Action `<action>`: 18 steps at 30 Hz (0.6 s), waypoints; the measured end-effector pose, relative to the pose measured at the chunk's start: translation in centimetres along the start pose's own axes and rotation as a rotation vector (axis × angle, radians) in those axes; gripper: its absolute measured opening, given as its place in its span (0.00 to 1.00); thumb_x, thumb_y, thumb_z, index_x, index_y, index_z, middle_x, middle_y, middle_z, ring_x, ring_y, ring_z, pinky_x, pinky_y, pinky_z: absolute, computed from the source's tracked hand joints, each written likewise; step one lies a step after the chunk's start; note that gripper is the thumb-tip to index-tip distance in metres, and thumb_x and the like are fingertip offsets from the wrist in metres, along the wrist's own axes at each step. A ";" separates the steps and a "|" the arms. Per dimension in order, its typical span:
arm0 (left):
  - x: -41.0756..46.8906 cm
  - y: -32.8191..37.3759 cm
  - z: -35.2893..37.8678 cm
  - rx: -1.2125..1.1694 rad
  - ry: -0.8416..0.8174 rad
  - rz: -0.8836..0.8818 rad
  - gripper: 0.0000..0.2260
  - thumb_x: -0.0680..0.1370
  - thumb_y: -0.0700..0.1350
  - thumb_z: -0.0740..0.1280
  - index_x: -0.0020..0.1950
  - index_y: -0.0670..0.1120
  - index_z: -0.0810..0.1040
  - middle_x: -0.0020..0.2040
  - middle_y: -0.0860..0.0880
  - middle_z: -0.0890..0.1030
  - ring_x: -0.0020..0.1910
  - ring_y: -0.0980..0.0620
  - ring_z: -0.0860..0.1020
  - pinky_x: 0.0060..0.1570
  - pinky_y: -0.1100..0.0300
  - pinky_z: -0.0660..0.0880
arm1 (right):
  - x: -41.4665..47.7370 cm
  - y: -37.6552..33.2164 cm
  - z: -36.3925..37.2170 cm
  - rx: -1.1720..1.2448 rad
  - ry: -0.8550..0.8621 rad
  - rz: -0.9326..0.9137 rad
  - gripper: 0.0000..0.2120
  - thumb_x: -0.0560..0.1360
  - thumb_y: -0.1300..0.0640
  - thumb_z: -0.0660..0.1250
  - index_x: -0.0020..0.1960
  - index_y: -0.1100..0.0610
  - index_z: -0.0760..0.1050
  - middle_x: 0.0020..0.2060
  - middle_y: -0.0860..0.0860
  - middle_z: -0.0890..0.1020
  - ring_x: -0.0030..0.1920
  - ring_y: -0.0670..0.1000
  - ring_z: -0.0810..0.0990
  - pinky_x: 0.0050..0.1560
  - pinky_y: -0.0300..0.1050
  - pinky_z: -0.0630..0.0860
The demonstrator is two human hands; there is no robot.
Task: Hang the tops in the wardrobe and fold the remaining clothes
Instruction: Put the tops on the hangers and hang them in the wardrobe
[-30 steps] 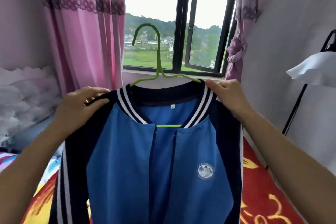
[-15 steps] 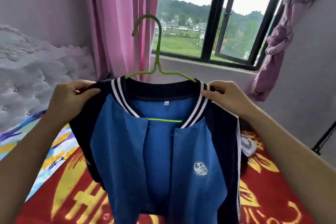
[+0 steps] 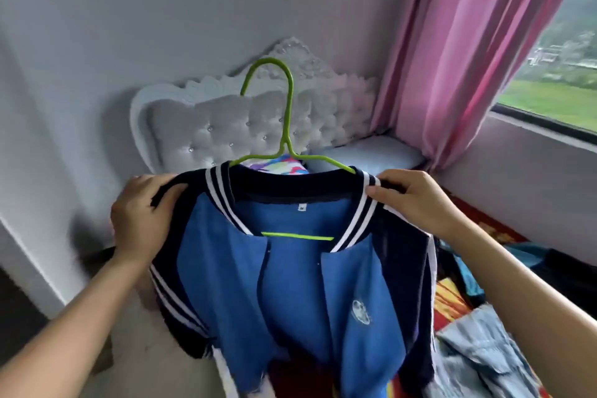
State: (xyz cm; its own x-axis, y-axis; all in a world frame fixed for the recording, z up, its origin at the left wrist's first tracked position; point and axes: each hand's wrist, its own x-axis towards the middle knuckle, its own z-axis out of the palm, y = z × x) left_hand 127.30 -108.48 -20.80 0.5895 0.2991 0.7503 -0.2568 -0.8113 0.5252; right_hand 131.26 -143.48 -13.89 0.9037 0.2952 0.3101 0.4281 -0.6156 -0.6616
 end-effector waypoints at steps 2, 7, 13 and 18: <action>0.3 -2.9 -3.5 0.022 0.096 -0.024 0.07 0.74 0.38 0.68 0.50 0.37 0.82 0.42 0.38 0.81 0.43 0.46 0.75 0.49 0.79 0.61 | 1.4 -3.1 2.7 0.011 -0.095 -0.040 0.13 0.74 0.54 0.69 0.33 0.59 0.74 0.27 0.46 0.69 0.31 0.45 0.65 0.36 0.44 0.63; 1.9 -10.0 -12.4 0.059 0.331 0.116 0.08 0.76 0.43 0.63 0.49 0.41 0.79 0.46 0.67 0.75 0.47 0.70 0.70 0.53 0.73 0.62 | 3.6 -12.5 10.4 0.015 -0.300 -0.082 0.19 0.74 0.55 0.69 0.29 0.62 0.67 0.23 0.43 0.64 0.26 0.42 0.62 0.29 0.35 0.59; 4.4 -20.7 -24.8 0.384 0.270 -0.065 0.13 0.76 0.48 0.63 0.54 0.41 0.79 0.46 0.39 0.80 0.48 0.37 0.75 0.46 0.40 0.71 | 6.1 -23.6 23.8 0.228 -0.190 -0.090 0.22 0.73 0.55 0.70 0.31 0.66 0.63 0.28 0.53 0.61 0.31 0.50 0.60 0.34 0.44 0.56; 3.2 -26.9 -33.0 0.517 0.090 -0.422 0.26 0.76 0.48 0.67 0.72 0.43 0.65 0.67 0.38 0.68 0.68 0.37 0.61 0.60 0.40 0.64 | 6.9 -30.4 34.0 0.282 -0.226 -0.099 0.25 0.73 0.56 0.70 0.26 0.54 0.57 0.21 0.44 0.56 0.23 0.44 0.56 0.25 0.38 0.53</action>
State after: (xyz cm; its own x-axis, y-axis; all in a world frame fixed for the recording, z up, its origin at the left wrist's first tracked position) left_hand 110.82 -69.09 -19.28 0.4872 0.6658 0.5651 0.3947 -0.7451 0.5376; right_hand 124.30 -97.83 -14.85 0.8207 0.5166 0.2440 0.4668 -0.3600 -0.8078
